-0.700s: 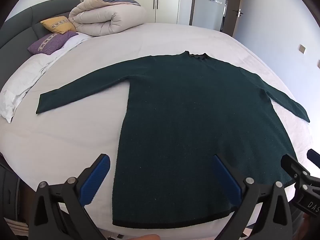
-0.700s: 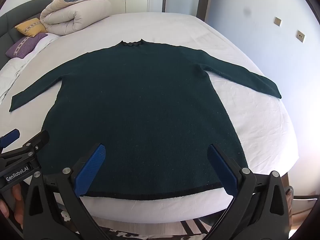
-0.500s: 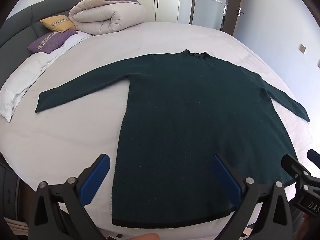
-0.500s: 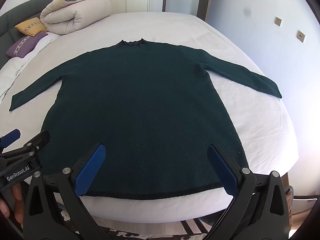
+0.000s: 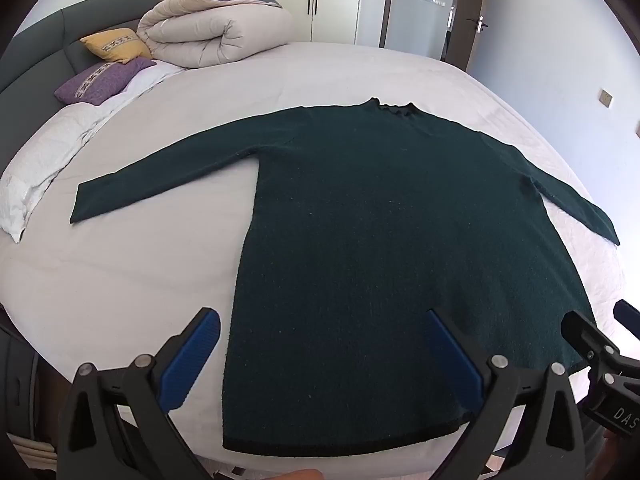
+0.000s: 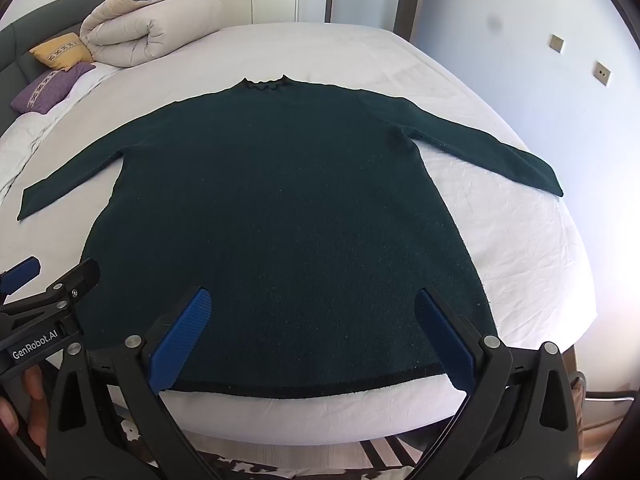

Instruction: Fold small clothes

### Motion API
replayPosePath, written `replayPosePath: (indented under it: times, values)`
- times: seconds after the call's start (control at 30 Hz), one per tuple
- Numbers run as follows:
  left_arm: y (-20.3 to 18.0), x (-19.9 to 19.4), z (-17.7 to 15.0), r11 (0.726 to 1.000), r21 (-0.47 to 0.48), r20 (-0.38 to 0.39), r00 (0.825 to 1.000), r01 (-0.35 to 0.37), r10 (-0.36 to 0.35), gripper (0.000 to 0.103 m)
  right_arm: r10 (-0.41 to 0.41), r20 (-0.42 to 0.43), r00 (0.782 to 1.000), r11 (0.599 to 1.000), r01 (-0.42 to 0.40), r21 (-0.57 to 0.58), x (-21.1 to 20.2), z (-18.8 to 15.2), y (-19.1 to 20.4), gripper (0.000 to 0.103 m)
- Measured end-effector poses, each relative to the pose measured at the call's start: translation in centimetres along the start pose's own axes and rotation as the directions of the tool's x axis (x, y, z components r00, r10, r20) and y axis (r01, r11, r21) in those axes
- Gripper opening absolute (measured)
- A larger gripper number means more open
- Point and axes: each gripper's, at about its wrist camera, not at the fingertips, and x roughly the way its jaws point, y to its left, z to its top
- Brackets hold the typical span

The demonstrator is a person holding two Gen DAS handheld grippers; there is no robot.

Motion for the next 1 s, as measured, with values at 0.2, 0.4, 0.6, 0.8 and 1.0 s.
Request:
replayPosePath:
  times: [0.2,0.4,0.6,0.8,1.0]
  values:
    - [-0.12,0.52,-0.17,1.000,-0.003,-0.003,1.000,0.001,-0.001,0.103,-0.002,-0.002,1.000,1.000,0.002,-0.001,0.27,0.10,0.03,0.103]
    - [-0.13,0.66,-0.15,1.000,-0.003,-0.005,1.000,0.003,-0.003,0.103,-0.003,-0.002,1.000,1.000,0.003,-0.003,0.26,0.10,0.10,0.103]
    - [-0.08,0.73,-0.13,1.000,-0.003,-0.008,1.000,0.004,-0.004,0.103,-0.004,-0.004,1.000,1.000,0.004,-0.004,0.26,0.11,0.16,0.103]
    - [-0.13,0.73,-0.12,1.000,-0.003,-0.007,1.000,0.004,-0.004,0.103,-0.004,-0.006,1.000,1.000,0.004,-0.004,0.58,-0.31,0.13,0.103]
    - [-0.13,0.73,-0.11,1.000,-0.003,-0.008,1.000,0.004,-0.004,0.103,-0.005,-0.008,1.000,1.000,0.005,-0.003,0.61,-0.13,0.20,0.103]
